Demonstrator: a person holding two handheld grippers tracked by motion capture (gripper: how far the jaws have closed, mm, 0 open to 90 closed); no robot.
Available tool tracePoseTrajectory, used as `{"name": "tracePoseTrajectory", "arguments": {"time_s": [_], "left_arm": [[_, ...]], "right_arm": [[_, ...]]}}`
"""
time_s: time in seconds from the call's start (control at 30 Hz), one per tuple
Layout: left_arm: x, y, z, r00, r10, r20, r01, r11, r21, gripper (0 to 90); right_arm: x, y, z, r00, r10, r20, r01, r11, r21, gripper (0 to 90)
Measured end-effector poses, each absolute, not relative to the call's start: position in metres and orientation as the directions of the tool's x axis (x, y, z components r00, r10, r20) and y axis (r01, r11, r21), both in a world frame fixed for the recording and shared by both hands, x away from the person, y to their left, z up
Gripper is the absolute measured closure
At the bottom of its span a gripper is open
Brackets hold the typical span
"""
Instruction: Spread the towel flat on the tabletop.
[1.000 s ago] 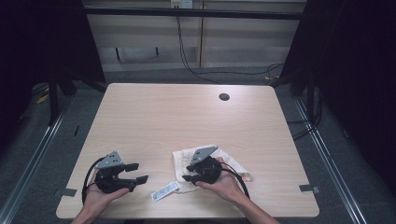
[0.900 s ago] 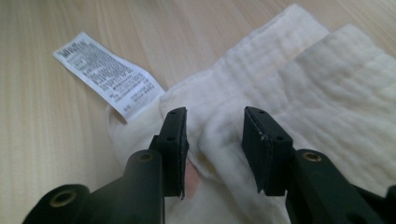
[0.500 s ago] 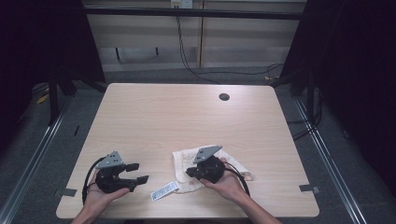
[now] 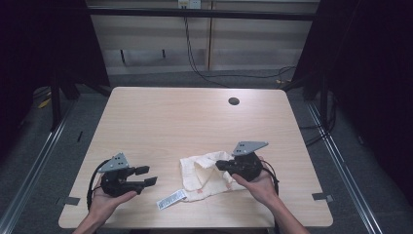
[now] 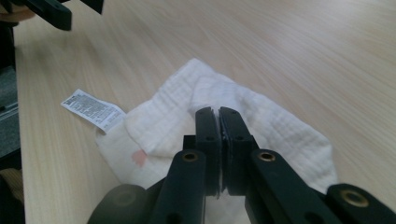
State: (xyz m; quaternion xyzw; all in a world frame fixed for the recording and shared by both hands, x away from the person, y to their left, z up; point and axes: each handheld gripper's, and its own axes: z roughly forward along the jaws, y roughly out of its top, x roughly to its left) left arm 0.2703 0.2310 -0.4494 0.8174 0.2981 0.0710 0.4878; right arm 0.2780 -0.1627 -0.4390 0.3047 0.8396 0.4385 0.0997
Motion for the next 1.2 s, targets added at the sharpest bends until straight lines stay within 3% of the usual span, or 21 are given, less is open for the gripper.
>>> {"name": "tracePoseTrajectory", "arguments": {"time_s": [0.3, 0.4, 0.43, 0.67, 0.97, 1.2], "left_arm": [[0.281, 0.194, -0.445, 0.861, 0.485, -0.153, 0.381, -0.414, 0.827, 55.0], [0.287, 0.176, -0.443, 0.862, 0.501, -0.082, 0.351, -0.472, 0.809, 49.6], [0.290, 0.174, -0.442, 0.866, 0.489, -0.105, 0.358, -0.460, 0.812, 48.7], [0.300, 0.146, -0.445, 0.905, 0.418, -0.079, 0.313, -0.531, 0.787, 51.0], [0.298, 0.131, -0.466, 0.949, 0.309, -0.060, 0.244, -0.604, 0.759, 70.1], [0.300, 0.121, -0.481, 0.955, 0.276, -0.106, 0.261, -0.618, 0.741, 68.0]], "right_arm": [[0.280, -0.203, -0.430, -0.743, 0.662, 0.101, 0.445, 0.375, 0.813, 87.3], [0.281, -0.214, -0.432, -0.725, 0.681, 0.104, 0.456, 0.360, 0.814, 87.2], [0.280, -0.220, -0.433, -0.717, 0.689, 0.104, 0.460, 0.357, 0.813, 87.3], [0.281, -0.248, -0.443, -0.668, 0.735, 0.116, 0.506, 0.334, 0.795, 87.2], [0.287, -0.269, -0.464, -0.609, 0.772, 0.180, 0.561, 0.259, 0.787, 87.1], [0.289, -0.264, -0.468, -0.622, 0.766, 0.164, 0.559, 0.287, 0.778, 87.0]]}}
